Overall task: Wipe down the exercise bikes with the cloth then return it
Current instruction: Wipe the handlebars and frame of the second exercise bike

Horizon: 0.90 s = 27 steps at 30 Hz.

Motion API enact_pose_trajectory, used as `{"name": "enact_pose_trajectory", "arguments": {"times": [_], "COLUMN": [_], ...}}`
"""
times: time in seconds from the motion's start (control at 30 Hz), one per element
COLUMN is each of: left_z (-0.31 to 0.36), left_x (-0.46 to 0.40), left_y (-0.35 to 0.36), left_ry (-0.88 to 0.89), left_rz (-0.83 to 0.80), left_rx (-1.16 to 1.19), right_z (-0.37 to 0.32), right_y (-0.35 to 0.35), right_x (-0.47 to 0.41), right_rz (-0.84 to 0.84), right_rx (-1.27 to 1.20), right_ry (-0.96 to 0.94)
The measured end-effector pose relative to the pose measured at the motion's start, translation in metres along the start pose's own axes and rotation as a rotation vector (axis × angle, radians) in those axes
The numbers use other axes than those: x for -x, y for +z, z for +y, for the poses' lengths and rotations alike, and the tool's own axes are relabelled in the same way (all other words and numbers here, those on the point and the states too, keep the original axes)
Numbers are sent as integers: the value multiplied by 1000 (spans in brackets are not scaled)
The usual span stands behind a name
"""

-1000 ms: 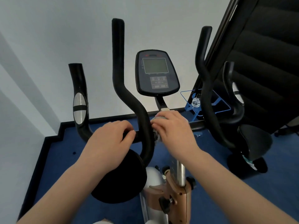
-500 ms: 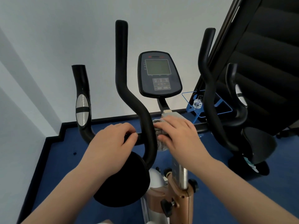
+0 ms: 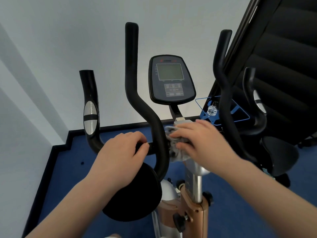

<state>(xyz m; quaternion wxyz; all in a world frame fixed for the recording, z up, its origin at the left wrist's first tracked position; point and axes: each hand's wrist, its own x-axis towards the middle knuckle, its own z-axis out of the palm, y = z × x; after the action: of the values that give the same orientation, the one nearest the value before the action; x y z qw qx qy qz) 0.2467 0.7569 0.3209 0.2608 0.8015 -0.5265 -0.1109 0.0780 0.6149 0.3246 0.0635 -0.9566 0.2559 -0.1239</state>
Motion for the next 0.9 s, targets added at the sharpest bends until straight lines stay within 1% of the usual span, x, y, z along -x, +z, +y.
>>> {"name": "enact_pose_trajectory", "arguments": {"times": [0.1, 0.2, 0.3, 0.4, 0.53, 0.63, 0.7, 0.77, 0.83, 0.9], "left_z": [0, -1, -1, -1, -2, -2, -2, -1, 0, 1], "left_x": [0, -1, -2, -2, -1, -2, -4, -4, -2, 1], "left_y": [0, 1, 2, 2, 2, 2, 1, 1, 0, -2], "left_ry": [15, 10, 3, 6, 8, 14, 13, 6, 2, 7], "left_rz": [3, 8, 3, -1, 11, 0, -21, -39, -41, -24], "left_rx": [-21, -23, -11, -14, -13, -25, -31, -28, -16, -15], "right_z": [8, -10, -9, 12, 1, -8, -6, -1, 5, 12], "right_y": [-7, 9, 9, 0, 8, 12, 9, 4, -2, -8], "right_x": [6, -5, -7, 6, 2, -6, -6, -6, -4, 2], "right_rz": [33, 70, 20, 14, 70, 62, -2, -70, -81, -58], "right_rx": [-1, -62, -119, -51, -185, -280, -244, -120, -32, -44], "right_ry": [59, 26, -3, 22, 42, 6, -27, -51, -46, -4]}}
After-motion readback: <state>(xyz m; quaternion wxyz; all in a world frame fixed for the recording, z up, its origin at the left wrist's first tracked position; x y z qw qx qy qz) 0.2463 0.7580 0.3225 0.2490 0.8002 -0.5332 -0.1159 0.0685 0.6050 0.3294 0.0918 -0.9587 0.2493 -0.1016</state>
